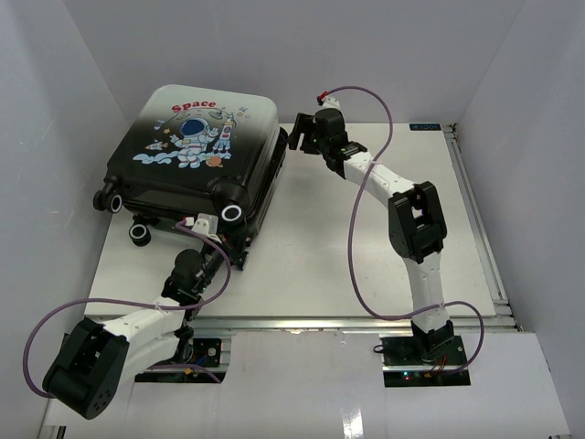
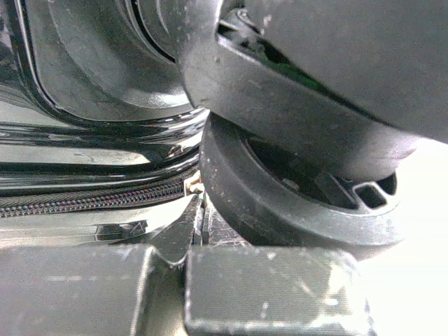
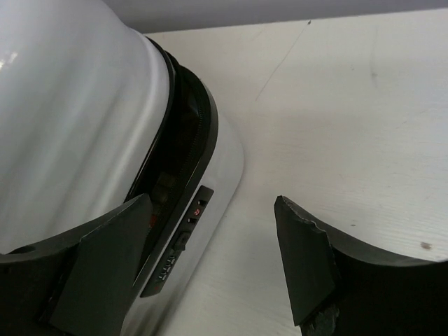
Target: Pack the luggage
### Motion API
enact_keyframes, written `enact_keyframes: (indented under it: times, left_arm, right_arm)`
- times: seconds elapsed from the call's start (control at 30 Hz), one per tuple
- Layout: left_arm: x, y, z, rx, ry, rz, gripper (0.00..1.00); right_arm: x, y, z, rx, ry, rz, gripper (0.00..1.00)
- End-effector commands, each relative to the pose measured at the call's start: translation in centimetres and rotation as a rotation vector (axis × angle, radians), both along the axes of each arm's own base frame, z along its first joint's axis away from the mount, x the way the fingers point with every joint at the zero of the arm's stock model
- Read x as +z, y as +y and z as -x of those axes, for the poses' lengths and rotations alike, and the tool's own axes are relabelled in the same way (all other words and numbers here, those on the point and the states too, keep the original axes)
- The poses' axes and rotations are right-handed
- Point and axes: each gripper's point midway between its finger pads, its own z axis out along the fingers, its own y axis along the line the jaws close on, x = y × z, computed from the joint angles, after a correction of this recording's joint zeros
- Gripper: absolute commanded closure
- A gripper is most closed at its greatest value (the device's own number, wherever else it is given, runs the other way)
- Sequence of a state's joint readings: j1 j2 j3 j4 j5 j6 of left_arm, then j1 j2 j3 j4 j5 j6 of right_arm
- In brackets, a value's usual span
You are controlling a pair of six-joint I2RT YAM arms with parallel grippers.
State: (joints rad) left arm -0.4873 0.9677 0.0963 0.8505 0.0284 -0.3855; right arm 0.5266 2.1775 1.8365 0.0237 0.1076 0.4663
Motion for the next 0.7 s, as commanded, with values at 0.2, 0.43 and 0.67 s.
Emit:
enact_keyframes:
  times: [0.2,0.43,0.67]
  left_arm:
    - [9.6,-2.6,2.0,-0.164,-0.285,0.139,1.00]
    - [9.2,-2.7,1.8,-0.162,-0.278,0.134,1.00]
    - [9.1,-2.4,1.5,-0.138,-0.280,0.123,1.00]
  right_arm:
    - [-0.9,3.8,-2.4,0.039,0.041,-0.175,0.27]
    - [-3.1,4.4,-3.2,0.011,0.087,-0.190,0.33]
    - [-6.2,4.4,-2.7,0.000,0.183,-0.171,0.65]
